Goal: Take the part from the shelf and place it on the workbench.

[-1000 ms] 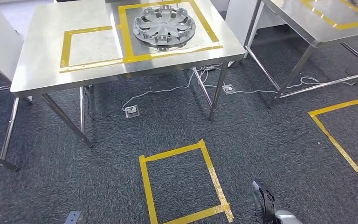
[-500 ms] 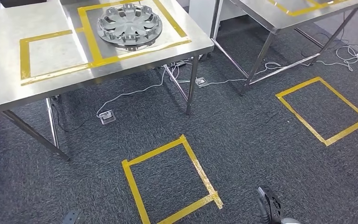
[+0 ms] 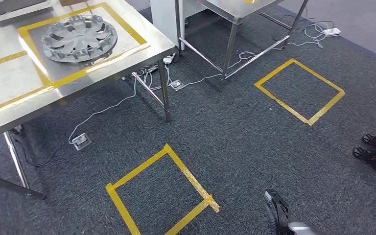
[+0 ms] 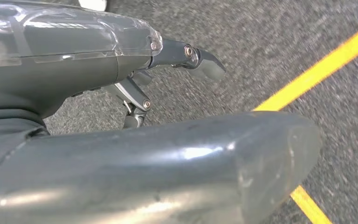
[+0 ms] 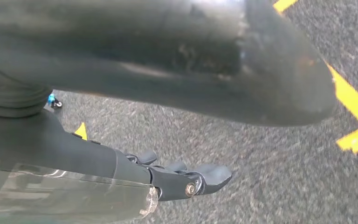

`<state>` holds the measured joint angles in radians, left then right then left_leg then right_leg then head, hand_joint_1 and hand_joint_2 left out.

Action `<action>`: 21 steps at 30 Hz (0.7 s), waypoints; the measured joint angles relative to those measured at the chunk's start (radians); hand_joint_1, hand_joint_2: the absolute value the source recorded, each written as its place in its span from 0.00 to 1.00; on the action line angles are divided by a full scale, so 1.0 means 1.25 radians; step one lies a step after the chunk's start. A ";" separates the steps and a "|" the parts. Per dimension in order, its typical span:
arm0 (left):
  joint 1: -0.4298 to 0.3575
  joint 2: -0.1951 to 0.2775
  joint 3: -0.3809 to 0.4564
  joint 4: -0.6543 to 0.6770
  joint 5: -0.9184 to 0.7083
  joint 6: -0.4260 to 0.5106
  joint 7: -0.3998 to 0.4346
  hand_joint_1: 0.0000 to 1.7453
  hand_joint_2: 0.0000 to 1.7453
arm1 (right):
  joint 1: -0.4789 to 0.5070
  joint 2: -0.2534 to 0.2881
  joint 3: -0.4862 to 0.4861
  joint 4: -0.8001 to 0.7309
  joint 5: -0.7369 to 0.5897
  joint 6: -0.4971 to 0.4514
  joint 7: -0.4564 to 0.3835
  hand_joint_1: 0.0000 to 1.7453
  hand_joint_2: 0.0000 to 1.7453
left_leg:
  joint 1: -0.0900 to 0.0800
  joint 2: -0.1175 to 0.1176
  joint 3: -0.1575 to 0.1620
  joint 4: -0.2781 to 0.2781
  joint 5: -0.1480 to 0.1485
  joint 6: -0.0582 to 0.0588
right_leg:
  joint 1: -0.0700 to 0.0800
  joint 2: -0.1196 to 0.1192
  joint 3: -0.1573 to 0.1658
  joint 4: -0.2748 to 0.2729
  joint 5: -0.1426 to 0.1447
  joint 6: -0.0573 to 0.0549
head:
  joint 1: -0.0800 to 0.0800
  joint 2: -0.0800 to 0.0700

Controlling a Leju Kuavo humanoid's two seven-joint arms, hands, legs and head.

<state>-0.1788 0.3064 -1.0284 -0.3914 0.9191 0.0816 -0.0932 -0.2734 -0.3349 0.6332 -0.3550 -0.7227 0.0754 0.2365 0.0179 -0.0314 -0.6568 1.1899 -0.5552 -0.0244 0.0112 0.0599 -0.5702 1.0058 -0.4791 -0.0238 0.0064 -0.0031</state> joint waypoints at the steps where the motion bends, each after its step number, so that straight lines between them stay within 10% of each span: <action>1: 0.001 0.000 -0.001 0.000 0.003 0.000 0.004 0.00 0.00 | 0.001 -0.004 0.005 0.000 0.004 0.004 -0.001 0.00 0.00 | 0.003 -0.029 0.016 -0.044 0.025 0.003 | 0.000 0.010 -0.001 0.005 -0.004 0.003 | -0.002 0.000; 3: 0.004 0.003 -0.002 0.001 0.008 -0.003 0.015 0.00 0.00 | 0.003 -0.013 0.013 0.000 0.010 0.008 -0.001 0.00 0.00 | 0.007 -0.072 0.040 -0.103 0.045 0.006 | -0.004 0.031 -0.007 0.015 -0.010 0.011 | -0.002 0.000; 6: 0.010 0.007 -0.005 0.004 0.012 -0.010 0.032 0.00 0.00 | 0.008 -0.024 0.025 -0.001 0.010 0.004 0.001 0.00 0.00 | 0.004 -0.050 0.051 -0.116 0.038 0.012 | -0.012 0.060 -0.016 0.017 -0.009 0.026 | 0.000 0.000; 10: 0.011 0.006 -0.007 0.007 0.020 -0.014 0.054 0.00 0.00 | 0.002 -0.046 0.038 -0.026 0.003 -0.031 0.021 0.00 0.00 | 0.002 0.014 0.068 -0.125 0.032 0.026 | -0.011 -0.024 -0.075 0.129 -0.065 0.046 | 0.013 0.000; 13: 0.012 0.003 -0.010 0.009 0.022 -0.017 0.035 0.00 0.00 | 0.011 -0.060 0.048 -0.048 -0.015 -0.040 0.023 0.00 0.00 | 0.001 0.055 0.075 -0.125 0.022 0.027 | -0.017 -0.045 -0.133 0.230 -0.088 0.055 | 0.017 0.000; 17: 0.006 -0.001 -0.014 0.008 0.010 -0.009 0.019 0.00 0.00 | 0.025 -0.066 0.054 -0.060 -0.057 -0.029 0.002 0.00 0.00 | -0.001 0.098 0.093 -0.126 0.007 0.016 | -0.011 -0.082 -0.051 0.062 0.007 0.043 | 0.030 0.000; 21: -0.007 0.011 -0.018 -0.005 -0.011 0.007 0.024 0.00 0.00 | 0.028 -0.054 0.057 -0.052 -0.103 -0.017 -0.028 0.00 0.00 | -0.001 0.122 0.104 -0.133 0.000 -0.001 | 0.000 -0.086 -0.028 0.012 0.010 0.020 | 0.031 0.000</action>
<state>-0.1876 0.3202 -1.0504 -0.3978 0.9049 0.0906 -0.0631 -0.2383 -0.4030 0.7043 -0.4202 -0.8517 0.0548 0.2016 0.0172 0.1210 -0.5269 1.0236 -0.5557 -0.0260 0.0114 -0.0480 -0.6050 1.0206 -0.4666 0.0009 0.0452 -0.0031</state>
